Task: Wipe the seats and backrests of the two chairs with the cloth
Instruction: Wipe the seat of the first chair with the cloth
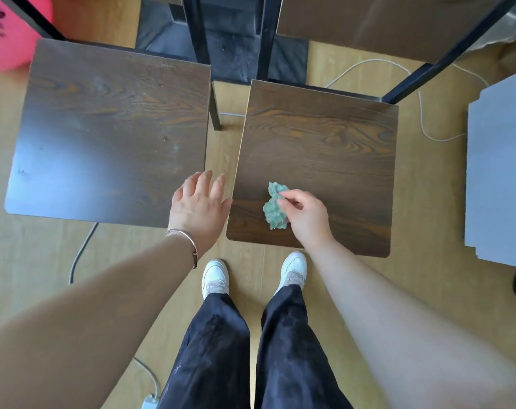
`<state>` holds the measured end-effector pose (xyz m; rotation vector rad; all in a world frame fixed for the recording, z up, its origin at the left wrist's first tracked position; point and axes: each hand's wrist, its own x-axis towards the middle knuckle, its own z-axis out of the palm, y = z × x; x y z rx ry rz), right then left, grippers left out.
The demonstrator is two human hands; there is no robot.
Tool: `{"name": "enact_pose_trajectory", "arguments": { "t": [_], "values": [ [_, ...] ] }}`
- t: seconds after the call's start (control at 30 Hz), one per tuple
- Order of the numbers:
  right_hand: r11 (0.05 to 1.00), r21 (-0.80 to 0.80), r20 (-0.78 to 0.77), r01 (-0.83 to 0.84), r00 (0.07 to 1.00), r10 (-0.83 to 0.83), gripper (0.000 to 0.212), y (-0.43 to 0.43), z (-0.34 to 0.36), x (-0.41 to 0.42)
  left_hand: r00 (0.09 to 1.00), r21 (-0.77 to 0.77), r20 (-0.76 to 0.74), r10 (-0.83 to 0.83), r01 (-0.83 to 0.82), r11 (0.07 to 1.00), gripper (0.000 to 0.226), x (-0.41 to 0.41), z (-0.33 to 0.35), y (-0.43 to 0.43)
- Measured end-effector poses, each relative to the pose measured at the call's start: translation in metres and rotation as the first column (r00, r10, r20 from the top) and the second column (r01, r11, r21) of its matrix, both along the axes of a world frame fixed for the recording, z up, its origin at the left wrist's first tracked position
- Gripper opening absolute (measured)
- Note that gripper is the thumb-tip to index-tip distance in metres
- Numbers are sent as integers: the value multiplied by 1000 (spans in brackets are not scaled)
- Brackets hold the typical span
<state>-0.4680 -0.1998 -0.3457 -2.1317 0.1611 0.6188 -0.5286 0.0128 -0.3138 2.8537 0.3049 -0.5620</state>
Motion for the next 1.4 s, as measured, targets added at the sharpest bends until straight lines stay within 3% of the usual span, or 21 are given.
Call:
{"name": "enact_pose_trajectory", "arguments": {
  "t": [0.17,0.37,0.53,0.77,1.0,1.17,1.4],
  "values": [
    [983,78,-29,168,986,-166,14,-44,15,42,999,-18,34,-34,34,999,49,44,7,-53],
    [959,128,-75,252,967,-244,23,-80,22,70,995,-60,54,-87,90,994,51,89,15,-111],
    [973,137,-81,183,982,-174,22,-98,17,76,996,-95,55,-63,68,993,48,110,10,-136],
    [994,109,-64,24,998,-17,20,-108,9,77,977,-395,-1,215,-198,897,29,125,-7,-149],
    [993,105,-36,-51,998,55,21,-111,12,78,945,-434,-68,320,-317,844,16,129,-7,-156],
    [963,203,-171,178,975,-145,21,-112,9,79,930,-436,-115,349,-363,823,16,130,-6,-156],
    [804,274,-423,528,816,-393,15,-125,12,84,910,-437,-194,365,-414,799,18,123,-13,-145]
  ]
}}
